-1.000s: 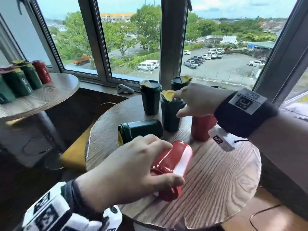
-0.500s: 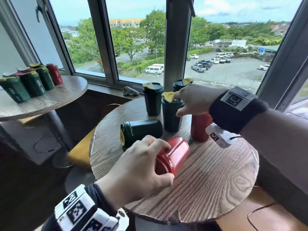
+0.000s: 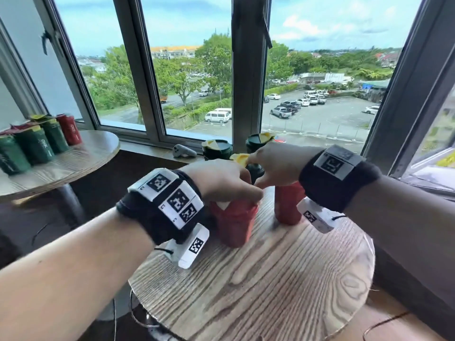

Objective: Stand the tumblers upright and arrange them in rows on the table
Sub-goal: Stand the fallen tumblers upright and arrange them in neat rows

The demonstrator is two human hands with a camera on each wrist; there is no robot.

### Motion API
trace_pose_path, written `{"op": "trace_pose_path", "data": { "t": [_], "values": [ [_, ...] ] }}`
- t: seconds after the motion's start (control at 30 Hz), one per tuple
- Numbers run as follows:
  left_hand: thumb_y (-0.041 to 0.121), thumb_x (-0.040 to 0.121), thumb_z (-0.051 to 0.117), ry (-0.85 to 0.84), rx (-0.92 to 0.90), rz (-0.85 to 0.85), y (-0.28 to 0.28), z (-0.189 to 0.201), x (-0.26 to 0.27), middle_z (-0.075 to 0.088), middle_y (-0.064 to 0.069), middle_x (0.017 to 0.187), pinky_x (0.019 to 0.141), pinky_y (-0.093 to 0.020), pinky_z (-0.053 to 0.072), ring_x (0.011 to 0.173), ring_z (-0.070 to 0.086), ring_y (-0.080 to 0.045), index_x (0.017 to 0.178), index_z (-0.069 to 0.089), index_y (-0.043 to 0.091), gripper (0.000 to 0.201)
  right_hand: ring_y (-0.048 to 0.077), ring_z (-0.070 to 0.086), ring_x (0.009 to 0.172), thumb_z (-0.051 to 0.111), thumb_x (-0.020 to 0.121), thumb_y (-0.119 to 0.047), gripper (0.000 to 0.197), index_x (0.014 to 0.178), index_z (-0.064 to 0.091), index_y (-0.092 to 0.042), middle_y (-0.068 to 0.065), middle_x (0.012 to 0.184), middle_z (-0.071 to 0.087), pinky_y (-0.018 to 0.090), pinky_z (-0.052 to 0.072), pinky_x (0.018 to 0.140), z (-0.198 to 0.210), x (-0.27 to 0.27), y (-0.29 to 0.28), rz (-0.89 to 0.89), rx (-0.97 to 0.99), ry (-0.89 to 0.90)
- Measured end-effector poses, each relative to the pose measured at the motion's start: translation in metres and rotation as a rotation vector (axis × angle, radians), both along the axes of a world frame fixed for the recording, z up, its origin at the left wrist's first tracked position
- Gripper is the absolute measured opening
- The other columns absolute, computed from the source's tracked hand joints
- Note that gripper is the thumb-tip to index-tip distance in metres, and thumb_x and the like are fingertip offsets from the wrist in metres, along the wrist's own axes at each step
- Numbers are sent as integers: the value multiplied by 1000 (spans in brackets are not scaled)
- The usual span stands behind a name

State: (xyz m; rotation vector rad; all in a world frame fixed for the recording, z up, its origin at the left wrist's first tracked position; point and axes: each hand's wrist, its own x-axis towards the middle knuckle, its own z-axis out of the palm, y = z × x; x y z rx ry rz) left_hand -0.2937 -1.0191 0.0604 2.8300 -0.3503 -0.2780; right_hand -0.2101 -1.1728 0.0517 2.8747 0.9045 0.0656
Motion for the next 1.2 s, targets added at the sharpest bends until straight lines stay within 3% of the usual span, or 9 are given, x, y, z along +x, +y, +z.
{"op": "trace_pose_path", "data": {
  "t": [0.1,0.2,0.33,0.43,0.6,0.67,0.83,1.07,1.2],
  "values": [
    [53,81,65,71,16,-1,-2,-4,14,73,-2,95,42,-17,48,80,70,-13,103,73,24,37,19,53,86,74,85,-49,53,128,67,-19,-9,83,50,34,48,74,-1,1,-2,11,13,12],
    [56,81,67,85,-3,16,3,-10,21,73,1,90,35,-14,43,76,70,-14,103,72,26,37,18,52,87,73,87,-48,55,131,66,-17,-7,92,53,31,44,74,-1,0,-3,29,14,12],
    [65,79,67,45,24,-13,13,-13,21,72,7,95,56,-24,53,85,69,-11,106,71,30,45,19,58,94,73,87,-48,57,134,65,-17,0,109,68,36,55,83,-2,2,-5,42,18,20],
    [71,81,60,-56,1,-40,30,-15,19,69,10,101,79,-31,54,91,65,-9,111,69,31,51,17,52,91,72,88,-47,55,134,65,-17,0,105,65,32,47,77,-2,3,-4,59,5,16],
    [48,95,59,-175,-297,50,83,-25,18,73,10,94,72,-30,52,85,68,-8,104,72,31,23,22,64,101,71,86,-48,55,130,65,-16,4,117,72,40,57,89,-3,4,-7,60,3,28],
    [42,93,64,-222,-255,108,107,-36,21,72,12,101,82,-30,51,94,67,-8,105,71,34,17,24,66,103,70,85,-48,55,130,65,-17,3,117,72,44,58,90,-3,4,-7,60,-5,31],
    [76,66,70,102,19,100,132,-64,20,56,8,140,109,-34,41,126,53,-10,144,47,36,91,24,66,107,69,84,-49,59,134,64,-17,4,119,72,44,57,92,-1,1,-7,67,-21,24],
    [57,61,82,72,-77,105,131,-72,26,69,13,103,89,-32,54,91,66,-3,122,56,40,69,26,65,110,70,84,-49,58,133,64,-17,6,121,72,45,55,94,0,0,-5,54,-26,32],
    [56,64,84,-66,-105,101,126,-41,45,66,9,100,74,-28,53,89,64,-7,118,56,34,65,26,66,110,70,83,-49,60,133,64,-16,6,121,71,46,55,94,-1,-2,-5,31,-21,36]
  ]
}}
